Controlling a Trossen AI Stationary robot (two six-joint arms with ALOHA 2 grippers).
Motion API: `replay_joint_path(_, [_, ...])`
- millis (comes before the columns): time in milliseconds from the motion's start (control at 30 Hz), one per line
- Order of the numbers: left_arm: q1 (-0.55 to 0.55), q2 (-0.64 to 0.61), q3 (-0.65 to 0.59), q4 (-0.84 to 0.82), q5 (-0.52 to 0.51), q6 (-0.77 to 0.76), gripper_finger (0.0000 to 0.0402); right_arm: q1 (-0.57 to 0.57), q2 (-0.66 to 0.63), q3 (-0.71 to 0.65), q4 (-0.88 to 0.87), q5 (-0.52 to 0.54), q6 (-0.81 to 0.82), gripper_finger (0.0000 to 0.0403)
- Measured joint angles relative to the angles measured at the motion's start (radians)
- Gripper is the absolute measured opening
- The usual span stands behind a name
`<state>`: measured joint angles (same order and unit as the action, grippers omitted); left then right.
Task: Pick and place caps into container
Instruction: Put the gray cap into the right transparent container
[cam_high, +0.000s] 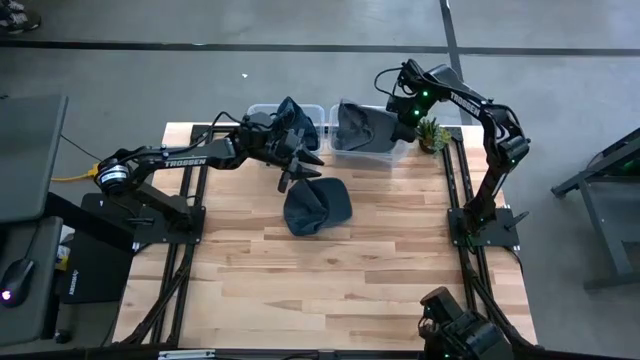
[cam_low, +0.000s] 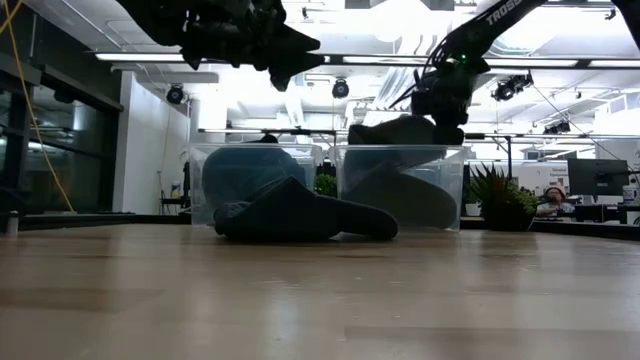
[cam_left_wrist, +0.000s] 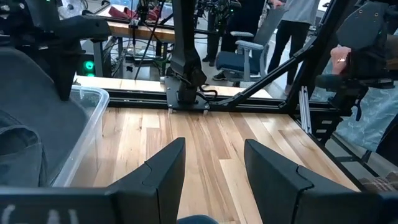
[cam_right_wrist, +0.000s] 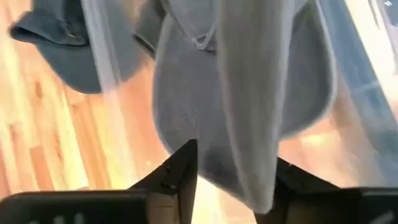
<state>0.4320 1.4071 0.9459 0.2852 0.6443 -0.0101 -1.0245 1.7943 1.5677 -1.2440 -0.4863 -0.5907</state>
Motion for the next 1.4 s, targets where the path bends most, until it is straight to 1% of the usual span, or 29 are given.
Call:
replay_joint_path(167, [0.000, 0.000, 0.000, 0.000, 0.000, 0.000, 0.0162, -0.001, -0.001, 0.006, -0.008, 0.065, 0.006, 0.0151])
replay_joint_path(267, [0.000, 0.000, 0.000, 0.000, 0.000, 0.000, 0.0162, -0.001, -0.001, 0.030, -0.012, 0.107, 0.006, 0.0164])
replay_joint_path(467, [0.000, 0.000, 0.000, 0.000, 0.000, 0.000, 0.0162, -0.001, -0.002, 0.140, -0.054, 0.127, 0.007, 0.0172])
replay_joint_path(567, [0.000, 0.000, 0.000, -0.002, 0.000, 0.000, 0.0162, -0.001, -0.003, 0.203, -0.051, 0.160, 0.040, 0.0169])
replay_joint_path(667, [0.000, 0.000, 0.000, -0.004, 0.000, 0.000, 0.0162, 0.005, -0.003, 0.247, -0.029, 0.188, 0.063, 0.0154])
replay_joint_path(733, [0.000, 0.000, 0.000, -0.004, 0.000, 0.000, 0.0162, 0.010, -0.003, 0.268, -0.018, 0.198, 0.067, 0.0132])
replay_joint_path(800, [0.000, 0.000, 0.000, -0.004, 0.000, 0.000, 0.0162, 0.020, -0.003, 0.276, -0.006, 0.191, 0.055, 0.0099])
replay_joint_path(900, [0.000, 0.000, 0.000, -0.004, 0.000, 0.000, 0.0162, 0.038, -0.004, 0.279, 0.000, 0.192, 0.029, 0.0031])
replay_joint_path(933, [0.000, 0.000, 0.000, -0.004, 0.000, 0.000, 0.0162, 0.042, -0.004, 0.279, 0.001, 0.191, 0.019, 0.0016])
replay_joint_path(967, [0.000, 0.000, 0.000, -0.004, 0.000, 0.000, 0.0162, 0.048, -0.004, 0.277, 0.003, 0.192, 0.010, 0.0010])
replay_joint_path(1033, [0.000, 0.000, 0.000, -0.004, 0.000, 0.000, 0.0162, 0.059, -0.004, 0.273, 0.016, 0.192, 0.013, 0.0013])
replay_joint_path(1133, [0.000, 0.000, 0.000, -0.004, 0.000, 0.000, 0.0162, 0.077, -0.004, 0.249, 0.063, 0.193, 0.016, 0.0003])
replay_joint_path(1200, [0.000, 0.000, 0.000, -0.004, 0.000, 0.000, 0.0162, 0.090, -0.004, 0.225, 0.112, 0.203, 0.029, 0.0003])
replay_joint_path(1400, [0.000, 0.000, 0.000, -0.005, -0.001, 0.000, 0.0162, 0.120, -0.004, 0.165, 0.229, 0.317, 0.039, 0.0001])
